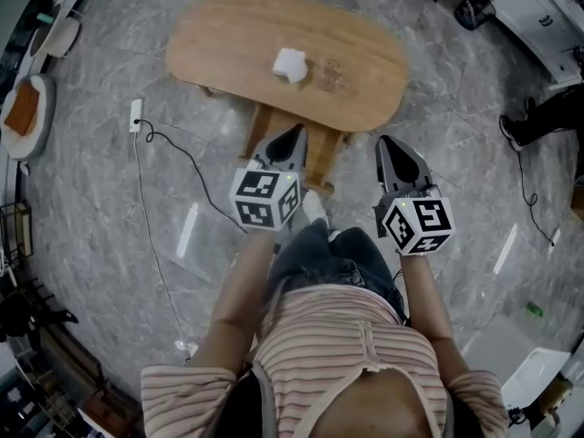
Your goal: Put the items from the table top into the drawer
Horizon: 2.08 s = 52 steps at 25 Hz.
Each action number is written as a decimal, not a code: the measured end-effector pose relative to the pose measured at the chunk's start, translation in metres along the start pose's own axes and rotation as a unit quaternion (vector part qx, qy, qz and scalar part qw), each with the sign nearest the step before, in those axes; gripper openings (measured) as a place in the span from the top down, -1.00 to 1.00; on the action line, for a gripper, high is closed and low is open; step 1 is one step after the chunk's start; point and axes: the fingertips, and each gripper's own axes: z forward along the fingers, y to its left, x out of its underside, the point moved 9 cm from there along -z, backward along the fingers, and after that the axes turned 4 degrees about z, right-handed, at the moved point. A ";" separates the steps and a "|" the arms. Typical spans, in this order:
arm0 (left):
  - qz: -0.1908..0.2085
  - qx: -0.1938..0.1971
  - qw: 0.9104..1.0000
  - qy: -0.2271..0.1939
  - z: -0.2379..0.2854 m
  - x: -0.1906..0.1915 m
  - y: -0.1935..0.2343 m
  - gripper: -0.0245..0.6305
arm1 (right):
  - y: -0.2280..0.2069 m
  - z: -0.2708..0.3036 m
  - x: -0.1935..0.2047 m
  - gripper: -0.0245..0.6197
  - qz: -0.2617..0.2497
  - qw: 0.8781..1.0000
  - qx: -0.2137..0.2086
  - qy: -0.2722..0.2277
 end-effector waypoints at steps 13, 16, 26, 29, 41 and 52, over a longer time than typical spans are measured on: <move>-0.049 -0.062 0.997 0.004 0.046 -0.012 0.022 0.88 | -0.034 0.070 -0.035 0.90 -0.038 0.997 -0.068 0.030; -0.074 -0.092 0.993 0.005 0.060 -0.012 0.022 0.88 | -0.049 0.093 -0.045 0.90 -0.046 0.993 -0.096 0.045; -0.150 -0.151 0.977 0.018 0.116 0.004 0.026 0.88 | -0.095 0.153 -0.055 0.90 -0.077 0.977 -0.167 0.107; -0.160 -0.169 0.972 0.031 0.135 0.011 0.032 0.88 | -0.105 0.169 -0.051 0.90 -0.085 0.971 -0.184 0.126; -0.192 -0.175 0.963 0.068 0.209 0.041 0.059 0.74 | -0.135 0.215 -0.024 0.90 -0.085 0.959 -0.209 0.169; -0.221 -0.175 0.953 0.111 0.266 0.083 0.078 0.67 | -0.154 0.244 0.022 0.90 -0.087 0.954 -0.201 0.204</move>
